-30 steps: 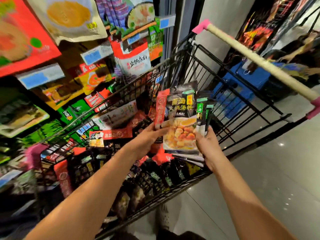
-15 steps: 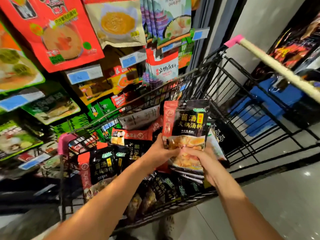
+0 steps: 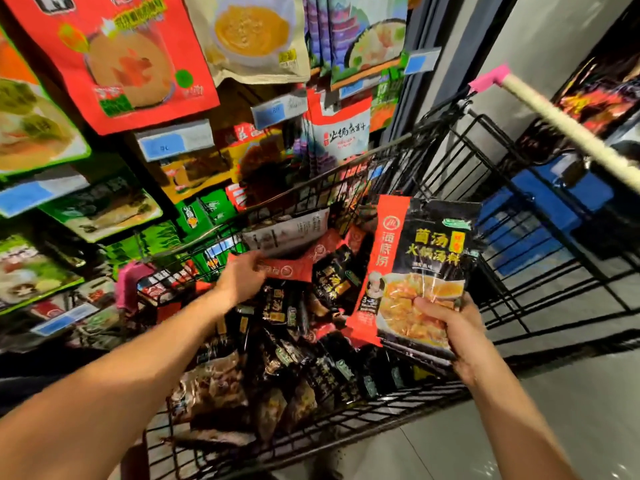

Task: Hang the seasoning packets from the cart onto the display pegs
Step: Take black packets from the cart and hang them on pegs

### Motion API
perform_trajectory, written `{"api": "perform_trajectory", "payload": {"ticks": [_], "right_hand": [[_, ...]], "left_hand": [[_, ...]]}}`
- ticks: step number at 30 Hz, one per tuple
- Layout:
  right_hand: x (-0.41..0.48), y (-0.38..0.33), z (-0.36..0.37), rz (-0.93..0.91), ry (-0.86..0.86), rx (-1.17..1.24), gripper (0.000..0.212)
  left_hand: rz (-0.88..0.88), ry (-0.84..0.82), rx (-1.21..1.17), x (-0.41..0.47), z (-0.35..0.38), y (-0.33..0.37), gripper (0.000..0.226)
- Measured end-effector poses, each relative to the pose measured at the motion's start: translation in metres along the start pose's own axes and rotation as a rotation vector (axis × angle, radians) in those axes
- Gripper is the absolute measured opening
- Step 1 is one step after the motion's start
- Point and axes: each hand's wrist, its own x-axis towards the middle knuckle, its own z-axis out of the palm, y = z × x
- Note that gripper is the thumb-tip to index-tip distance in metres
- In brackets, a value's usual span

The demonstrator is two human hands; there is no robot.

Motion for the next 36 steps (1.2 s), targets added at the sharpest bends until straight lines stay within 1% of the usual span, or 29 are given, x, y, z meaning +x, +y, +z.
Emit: {"api": "perform_trajectory", "payload": {"ticks": [2,3,5,6,7,8,10,11,13,15,16,17,19,20,22,24,26,27,28,30,32,34,35,36], "right_hand": [[0.002,0.009,-0.005,0.021,0.064,0.032,0.062],[0.002,0.013,-0.007,0.022,0.083,0.053,0.068],[0.003,0.018,-0.011,0.028,0.107,0.085,0.093],[0.003,0.019,-0.012,0.033,0.112,0.09,0.104],[0.003,0.021,-0.014,0.031,0.113,0.092,0.106],[0.002,0.022,-0.016,0.025,0.113,0.09,0.098],[0.0,0.022,-0.018,0.022,0.119,0.097,0.071],[-0.001,0.021,-0.017,0.022,0.119,0.097,0.065],[-0.002,0.021,-0.015,0.032,0.12,0.085,0.06],[-0.003,0.019,-0.01,0.036,0.116,0.074,0.059],[-0.004,0.019,-0.008,0.036,0.108,0.062,0.059],[-0.004,0.019,-0.007,0.032,0.092,0.046,0.061],[-0.004,0.018,-0.002,0.017,0.062,0.016,0.065],[-0.004,0.016,0.001,0.01,0.045,0.003,0.062],[-0.004,0.012,0.009,-0.019,0.035,-0.027,0.052],[-0.004,0.009,0.017,-0.05,0.017,-0.047,0.048],[-0.001,0.01,0.021,-0.053,-0.015,-0.064,0.056],[0.0,0.01,0.023,-0.05,-0.033,-0.079,0.062],[-0.001,0.007,0.027,-0.057,-0.051,-0.086,0.065],[-0.003,0.005,0.034,-0.067,-0.089,-0.108,0.073],[-0.007,0.003,0.043,-0.068,-0.165,-0.114,0.087],[-0.009,0.007,0.049,-0.047,-0.236,-0.151,0.095],[-0.009,0.01,0.049,-0.037,-0.269,-0.167,0.107],[-0.01,0.013,0.05,-0.02,-0.277,-0.177,0.111]], "left_hand": [[0.1,-0.056,0.031,0.012,0.013,0.011,0.051],[0.139,-0.111,0.098,0.017,0.021,0.018,0.058],[0.215,-0.195,0.296,0.029,0.041,0.027,0.068],[0.249,-0.198,0.401,0.035,0.048,0.028,0.069],[0.246,-0.205,0.497,0.04,0.053,0.025,0.068],[0.228,-0.209,0.585,0.044,0.054,0.024,0.066],[0.186,-0.235,0.702,0.052,0.05,0.024,0.066],[0.19,-0.242,0.742,0.056,0.047,0.024,0.067],[0.259,-0.272,0.812,0.058,0.038,0.027,0.067],[0.361,-0.29,0.807,0.058,0.028,0.03,0.059],[0.402,-0.28,0.736,0.054,0.02,0.033,0.052],[0.424,-0.254,0.597,0.052,0.011,0.035,0.046],[0.433,-0.134,0.239,0.043,-0.013,0.045,0.038],[0.413,-0.059,0.058,0.038,-0.025,0.051,0.031],[0.363,0.073,-0.262,0.025,-0.046,0.064,0.014],[0.29,0.14,-0.529,0.013,-0.061,0.071,0.017],[0.218,0.185,-0.73,0.003,-0.071,0.071,0.011],[0.188,0.19,-0.801,-0.004,-0.073,0.071,0.008],[0.148,0.178,-0.84,-0.009,-0.072,0.071,0.014],[0.096,0.081,-0.88,-0.02,-0.057,0.075,0.036],[0.057,-0.024,-0.884,-0.034,-0.036,0.084,0.043],[-0.029,-0.041,-0.912,-0.042,-0.019,0.096,0.038],[-0.054,-0.035,-0.936,-0.045,-0.013,0.103,0.03],[-0.059,-0.032,-0.943,-0.048,-0.009,0.108,0.021]]}}
